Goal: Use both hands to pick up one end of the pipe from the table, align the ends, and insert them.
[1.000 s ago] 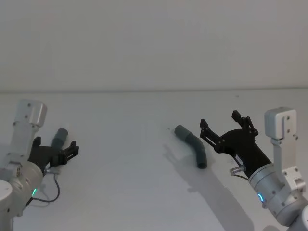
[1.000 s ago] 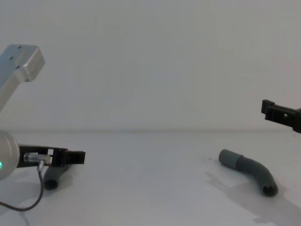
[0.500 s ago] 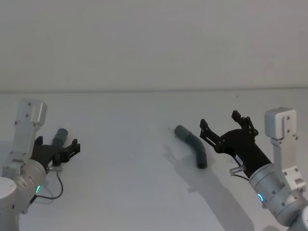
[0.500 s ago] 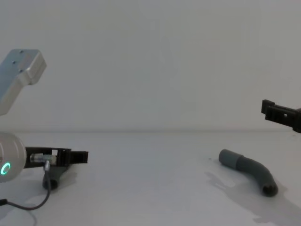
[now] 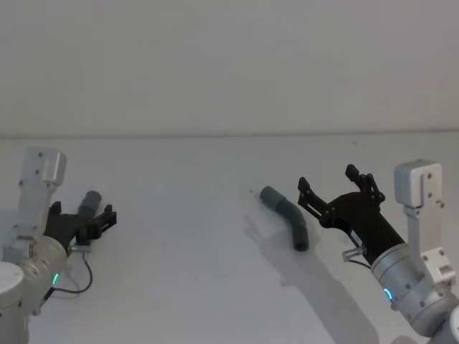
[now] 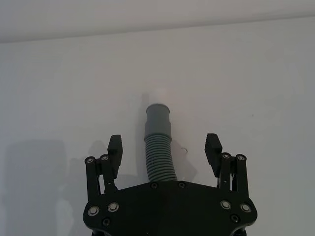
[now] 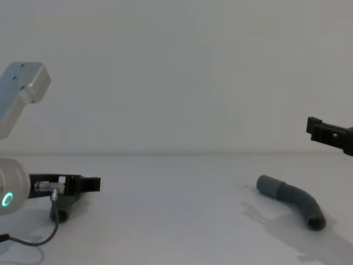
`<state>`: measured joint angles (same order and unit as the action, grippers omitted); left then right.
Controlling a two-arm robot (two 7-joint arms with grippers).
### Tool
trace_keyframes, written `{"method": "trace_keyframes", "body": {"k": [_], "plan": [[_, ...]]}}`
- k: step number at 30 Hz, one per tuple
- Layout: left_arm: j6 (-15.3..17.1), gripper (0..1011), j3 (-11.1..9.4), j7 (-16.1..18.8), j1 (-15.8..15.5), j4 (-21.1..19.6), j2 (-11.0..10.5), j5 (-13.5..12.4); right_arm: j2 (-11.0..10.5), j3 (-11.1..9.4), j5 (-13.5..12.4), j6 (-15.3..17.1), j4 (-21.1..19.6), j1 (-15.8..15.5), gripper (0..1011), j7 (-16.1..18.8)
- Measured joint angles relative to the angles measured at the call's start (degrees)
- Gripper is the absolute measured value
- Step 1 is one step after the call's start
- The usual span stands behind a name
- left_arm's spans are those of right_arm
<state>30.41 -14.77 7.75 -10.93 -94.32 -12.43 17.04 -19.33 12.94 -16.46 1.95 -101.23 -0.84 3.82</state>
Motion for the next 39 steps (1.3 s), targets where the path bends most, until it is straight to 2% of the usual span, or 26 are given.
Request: {"method": "trace_keyframes", "body": {"k": [16, 39], "plan": [[1.21, 1001, 0.47, -0.79, -1.46, 1.89, 0.55, -0.37, 0.0, 0.0, 0.0, 0.0, 0.0, 0.0, 1002, 0.0], [2.92, 1002, 1.45, -1.44, -3.38, 5.09, 2.91, -0.19, 0.0, 0.0, 0.0, 0.0, 0.0, 0.0, 1002, 0.0]]}}
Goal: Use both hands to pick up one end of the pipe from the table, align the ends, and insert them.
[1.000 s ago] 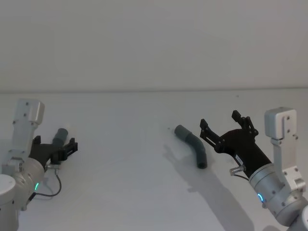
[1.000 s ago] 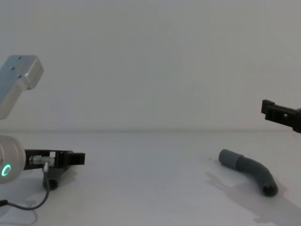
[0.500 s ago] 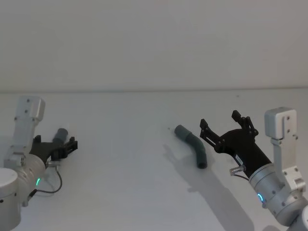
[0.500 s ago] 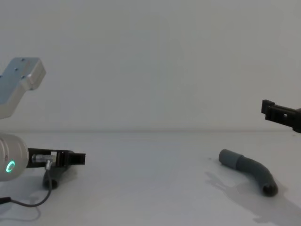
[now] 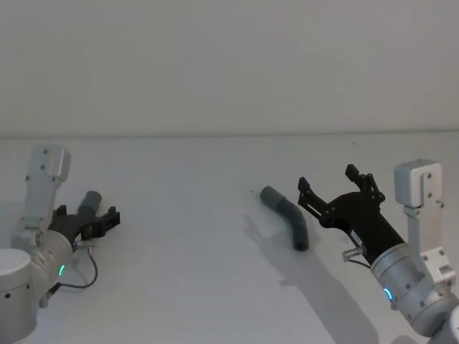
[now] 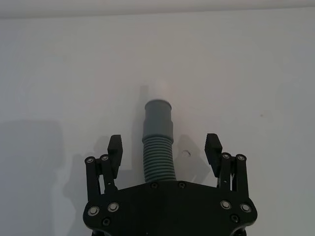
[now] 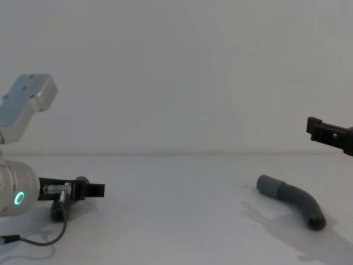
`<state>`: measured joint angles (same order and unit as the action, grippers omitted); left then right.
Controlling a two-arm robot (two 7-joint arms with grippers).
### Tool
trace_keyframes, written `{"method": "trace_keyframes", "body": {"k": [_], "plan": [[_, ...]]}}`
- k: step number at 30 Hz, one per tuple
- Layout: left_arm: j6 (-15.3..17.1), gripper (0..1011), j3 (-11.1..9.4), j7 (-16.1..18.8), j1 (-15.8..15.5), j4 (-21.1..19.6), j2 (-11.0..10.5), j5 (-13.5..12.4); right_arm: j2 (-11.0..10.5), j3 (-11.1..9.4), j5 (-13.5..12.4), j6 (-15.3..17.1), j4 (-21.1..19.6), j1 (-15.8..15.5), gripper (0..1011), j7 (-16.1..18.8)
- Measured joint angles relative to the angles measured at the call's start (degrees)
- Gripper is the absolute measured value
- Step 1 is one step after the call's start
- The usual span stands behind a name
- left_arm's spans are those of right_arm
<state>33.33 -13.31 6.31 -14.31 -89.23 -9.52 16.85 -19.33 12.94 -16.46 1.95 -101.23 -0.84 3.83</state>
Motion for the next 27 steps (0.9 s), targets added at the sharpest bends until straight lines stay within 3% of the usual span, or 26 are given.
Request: {"method": "trace_keyframes", "body": {"k": [11, 18, 27], "plan": [[0.26, 970, 0.41, 0.03, -0.07, 0.56, 0.84, 0.07, 0.0, 0.0, 0.0, 0.0, 0.0, 0.0, 1002, 0.0], [0.34, 808, 0.55, 0.06, -0.11, 0.71, 1.11, 0.11, 0.0, 0.0, 0.0, 0.0, 0.0, 0.0, 1002, 0.0], [0.37, 503, 0.65, 0.12, -0.12, 0.83, 1.3, 0.11, 0.0, 0.0, 0.0, 0.0, 0.0, 0.0, 1002, 0.0]]}}
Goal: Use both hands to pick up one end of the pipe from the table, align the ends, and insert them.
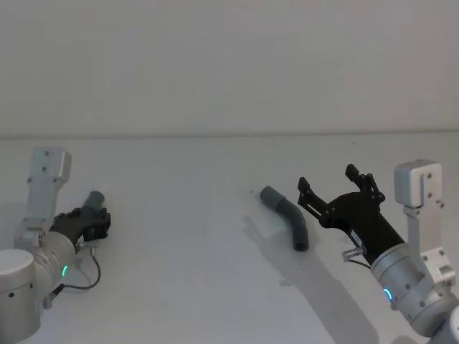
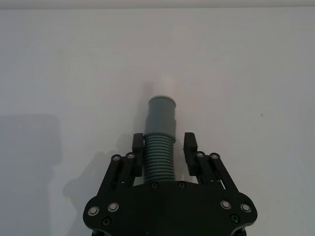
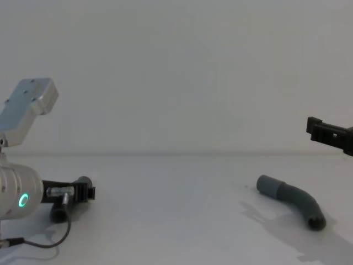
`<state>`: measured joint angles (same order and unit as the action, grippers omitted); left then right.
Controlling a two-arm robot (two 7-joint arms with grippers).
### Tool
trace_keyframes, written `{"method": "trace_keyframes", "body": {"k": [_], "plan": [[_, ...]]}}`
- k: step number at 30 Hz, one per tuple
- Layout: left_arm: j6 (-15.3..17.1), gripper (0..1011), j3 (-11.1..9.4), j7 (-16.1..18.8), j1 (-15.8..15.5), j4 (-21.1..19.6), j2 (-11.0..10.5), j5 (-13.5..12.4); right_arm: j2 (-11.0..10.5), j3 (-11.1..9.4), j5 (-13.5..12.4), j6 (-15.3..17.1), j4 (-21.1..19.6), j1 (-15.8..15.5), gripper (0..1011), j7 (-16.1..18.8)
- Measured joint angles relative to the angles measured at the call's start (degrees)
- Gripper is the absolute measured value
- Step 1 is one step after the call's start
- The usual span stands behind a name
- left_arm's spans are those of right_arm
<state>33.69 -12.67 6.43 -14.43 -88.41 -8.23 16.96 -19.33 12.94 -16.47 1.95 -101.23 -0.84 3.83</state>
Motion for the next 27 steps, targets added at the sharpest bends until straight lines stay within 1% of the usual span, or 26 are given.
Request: {"method": "trace_keyframes", "body": {"k": [1, 2, 3, 6, 11, 27], "plan": [[0.0, 473, 0.01, 0.01, 0.0, 0.01, 0.02, 0.0, 0.0, 0.0, 0.0, 0.0, 0.0, 0.0, 1002, 0.0], [0.0, 473, 0.02, 0.01, 0.01, 0.01, 0.03, 0.0, 0.0, 0.0, 0.0, 0.0, 0.0, 0.0, 1002, 0.0], [0.01, 402, 0.02, 0.02, 0.01, 0.02, 0.04, 0.0, 0.0, 0.0, 0.0, 0.0, 0.0, 0.0, 1002, 0.0], [0.02, 318, 0.03, 0.02, 0.01, 0.02, 0.06, 0.0, 0.0, 0.0, 0.0, 0.0, 0.0, 0.0, 1002, 0.0], [0.04, 302, 0.07, 0.03, 0.01, 0.05, 0.09, 0.0, 0.0, 0.0, 0.0, 0.0, 0.0, 0.0, 1002, 0.0], [0.09, 302, 0.07, 0.03, 0.01, 0.11, 0.15, -0.01, -0.08, -0.02, -0.01, 0.04, -0.01, 0.01, 1002, 0.15]]}}
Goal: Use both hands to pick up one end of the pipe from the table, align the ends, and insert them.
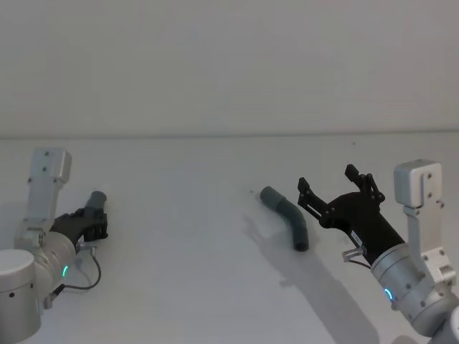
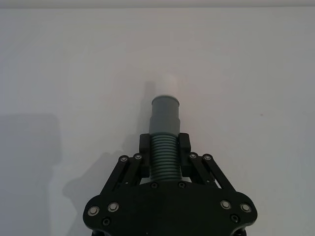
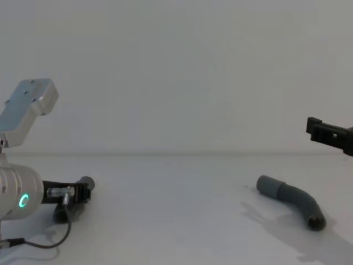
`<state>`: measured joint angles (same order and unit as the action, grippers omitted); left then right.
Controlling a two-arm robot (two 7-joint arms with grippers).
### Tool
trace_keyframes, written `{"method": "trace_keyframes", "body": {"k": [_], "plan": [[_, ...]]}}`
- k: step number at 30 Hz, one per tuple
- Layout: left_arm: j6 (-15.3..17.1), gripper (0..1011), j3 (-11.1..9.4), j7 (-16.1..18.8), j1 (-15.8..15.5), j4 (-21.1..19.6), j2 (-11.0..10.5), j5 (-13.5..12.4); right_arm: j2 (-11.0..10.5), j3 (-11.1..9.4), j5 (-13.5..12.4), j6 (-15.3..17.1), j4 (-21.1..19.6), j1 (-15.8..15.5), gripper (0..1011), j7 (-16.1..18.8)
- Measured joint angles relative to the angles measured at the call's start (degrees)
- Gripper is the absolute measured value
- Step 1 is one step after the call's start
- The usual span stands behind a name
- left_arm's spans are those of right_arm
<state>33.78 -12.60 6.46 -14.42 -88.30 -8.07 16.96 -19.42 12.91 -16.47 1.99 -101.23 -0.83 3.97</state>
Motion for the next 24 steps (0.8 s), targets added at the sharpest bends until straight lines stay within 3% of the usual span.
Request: {"method": "trace_keyframes", "body": {"k": [9, 17, 24], "plan": [[0.0, 302, 0.0, 0.0, 0.0, 0.0, 0.0, 0.0, -2.01, -0.06, -0.94, 2.49, -0.5, 0.77, 1002, 3.53], [0.0, 302, 0.0, -0.01, 0.0, 0.0, 0.0, 0.01, -4.27, 0.0, -2.37, 8.32, -1.43, 2.37, 1002, 6.85], [0.0, 302, 0.0, -0.01, 0.0, 0.0, 0.0, 0.01, -5.19, -0.05, -3.9, 15.78, -2.16, 4.43, 1002, 7.97]]}}
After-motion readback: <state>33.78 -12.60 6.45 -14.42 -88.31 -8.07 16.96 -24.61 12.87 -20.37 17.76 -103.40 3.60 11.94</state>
